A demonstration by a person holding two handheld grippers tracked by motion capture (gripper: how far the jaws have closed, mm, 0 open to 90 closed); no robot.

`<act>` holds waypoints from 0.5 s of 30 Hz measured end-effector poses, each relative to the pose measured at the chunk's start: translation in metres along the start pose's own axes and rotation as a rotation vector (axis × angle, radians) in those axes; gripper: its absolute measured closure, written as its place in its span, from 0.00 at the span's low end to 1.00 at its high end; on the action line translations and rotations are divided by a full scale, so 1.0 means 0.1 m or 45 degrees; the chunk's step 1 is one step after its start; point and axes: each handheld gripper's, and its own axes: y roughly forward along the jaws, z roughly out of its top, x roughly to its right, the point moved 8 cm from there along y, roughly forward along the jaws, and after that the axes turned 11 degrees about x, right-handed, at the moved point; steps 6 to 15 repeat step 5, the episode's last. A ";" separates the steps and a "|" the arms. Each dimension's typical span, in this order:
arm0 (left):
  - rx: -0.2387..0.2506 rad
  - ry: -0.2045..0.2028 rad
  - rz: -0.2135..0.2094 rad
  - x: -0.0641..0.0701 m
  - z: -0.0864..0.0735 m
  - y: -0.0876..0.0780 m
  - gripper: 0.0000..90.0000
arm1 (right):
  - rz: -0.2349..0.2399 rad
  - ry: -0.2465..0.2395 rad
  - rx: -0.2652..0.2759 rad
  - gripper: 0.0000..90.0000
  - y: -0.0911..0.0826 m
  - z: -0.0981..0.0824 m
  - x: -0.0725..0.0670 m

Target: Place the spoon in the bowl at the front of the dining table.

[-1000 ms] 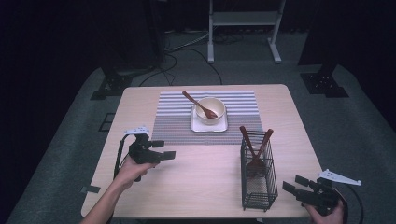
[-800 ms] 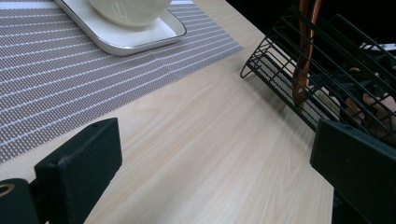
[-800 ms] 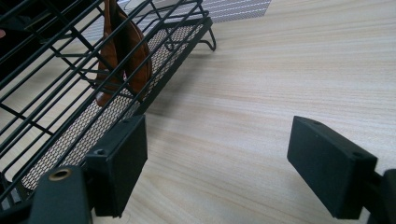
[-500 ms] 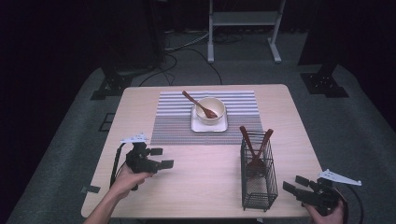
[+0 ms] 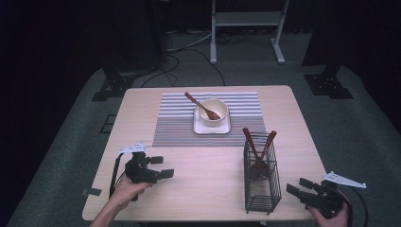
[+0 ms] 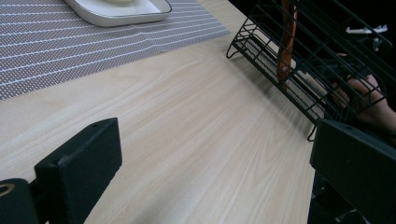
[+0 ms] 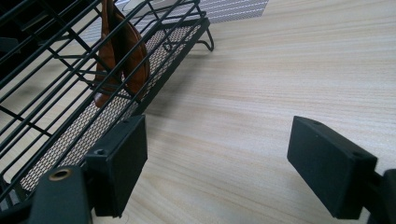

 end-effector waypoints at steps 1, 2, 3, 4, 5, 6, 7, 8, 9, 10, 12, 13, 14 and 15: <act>-0.007 -0.002 -0.004 0.01 -0.02 -0.01 0.02 | -0.001 0.001 -0.002 0.21 0.00 0.00 0.00; -0.010 -0.012 -0.012 0.02 -0.04 -0.01 0.02 | -0.001 0.001 -0.002 0.21 0.00 0.00 0.00; -0.013 -0.018 -0.013 0.04 -0.07 -0.02 0.03 | 0.000 0.001 -0.002 0.21 0.00 0.00 0.00; -0.017 -0.021 -0.012 0.05 -0.10 -0.03 0.03 | -0.001 -0.001 -0.001 0.21 0.00 0.00 0.00; -0.019 -0.021 -0.011 0.06 -0.13 -0.06 0.03 | 0.000 -0.002 0.000 0.21 0.00 0.00 0.00; -0.019 -0.021 -0.011 0.06 -0.13 -0.06 0.03 | 0.000 -0.002 0.000 0.21 0.00 0.00 0.00; -0.019 -0.021 -0.011 0.06 -0.13 -0.06 0.03 | 0.000 -0.002 0.000 0.21 0.00 0.00 0.00; -0.019 -0.021 -0.011 0.06 -0.13 -0.06 0.03 | 0.000 -0.002 0.000 0.21 0.00 0.00 0.00; -0.019 -0.021 -0.011 0.06 -0.13 -0.06 0.03 | 0.000 -0.002 0.000 0.21 0.00 0.00 0.00; -0.019 -0.021 -0.011 0.06 -0.13 -0.06 0.03 | 0.000 -0.002 0.000 0.21 0.00 0.00 0.00; -0.019 -0.021 -0.011 0.06 -0.13 -0.06 0.03 | 0.000 -0.002 0.000 0.21 0.00 0.00 0.00; -0.019 -0.021 -0.011 0.06 -0.13 -0.06 0.03 | 0.000 -0.002 0.000 0.21 0.00 0.00 0.00; -0.019 -0.021 -0.011 0.06 -0.13 -0.06 0.03 | 0.000 -0.002 0.000 0.21 0.00 0.00 0.00; -0.019 -0.021 -0.011 0.06 -0.13 -0.06 0.03 | 0.000 -0.002 0.000 0.21 0.00 0.00 0.00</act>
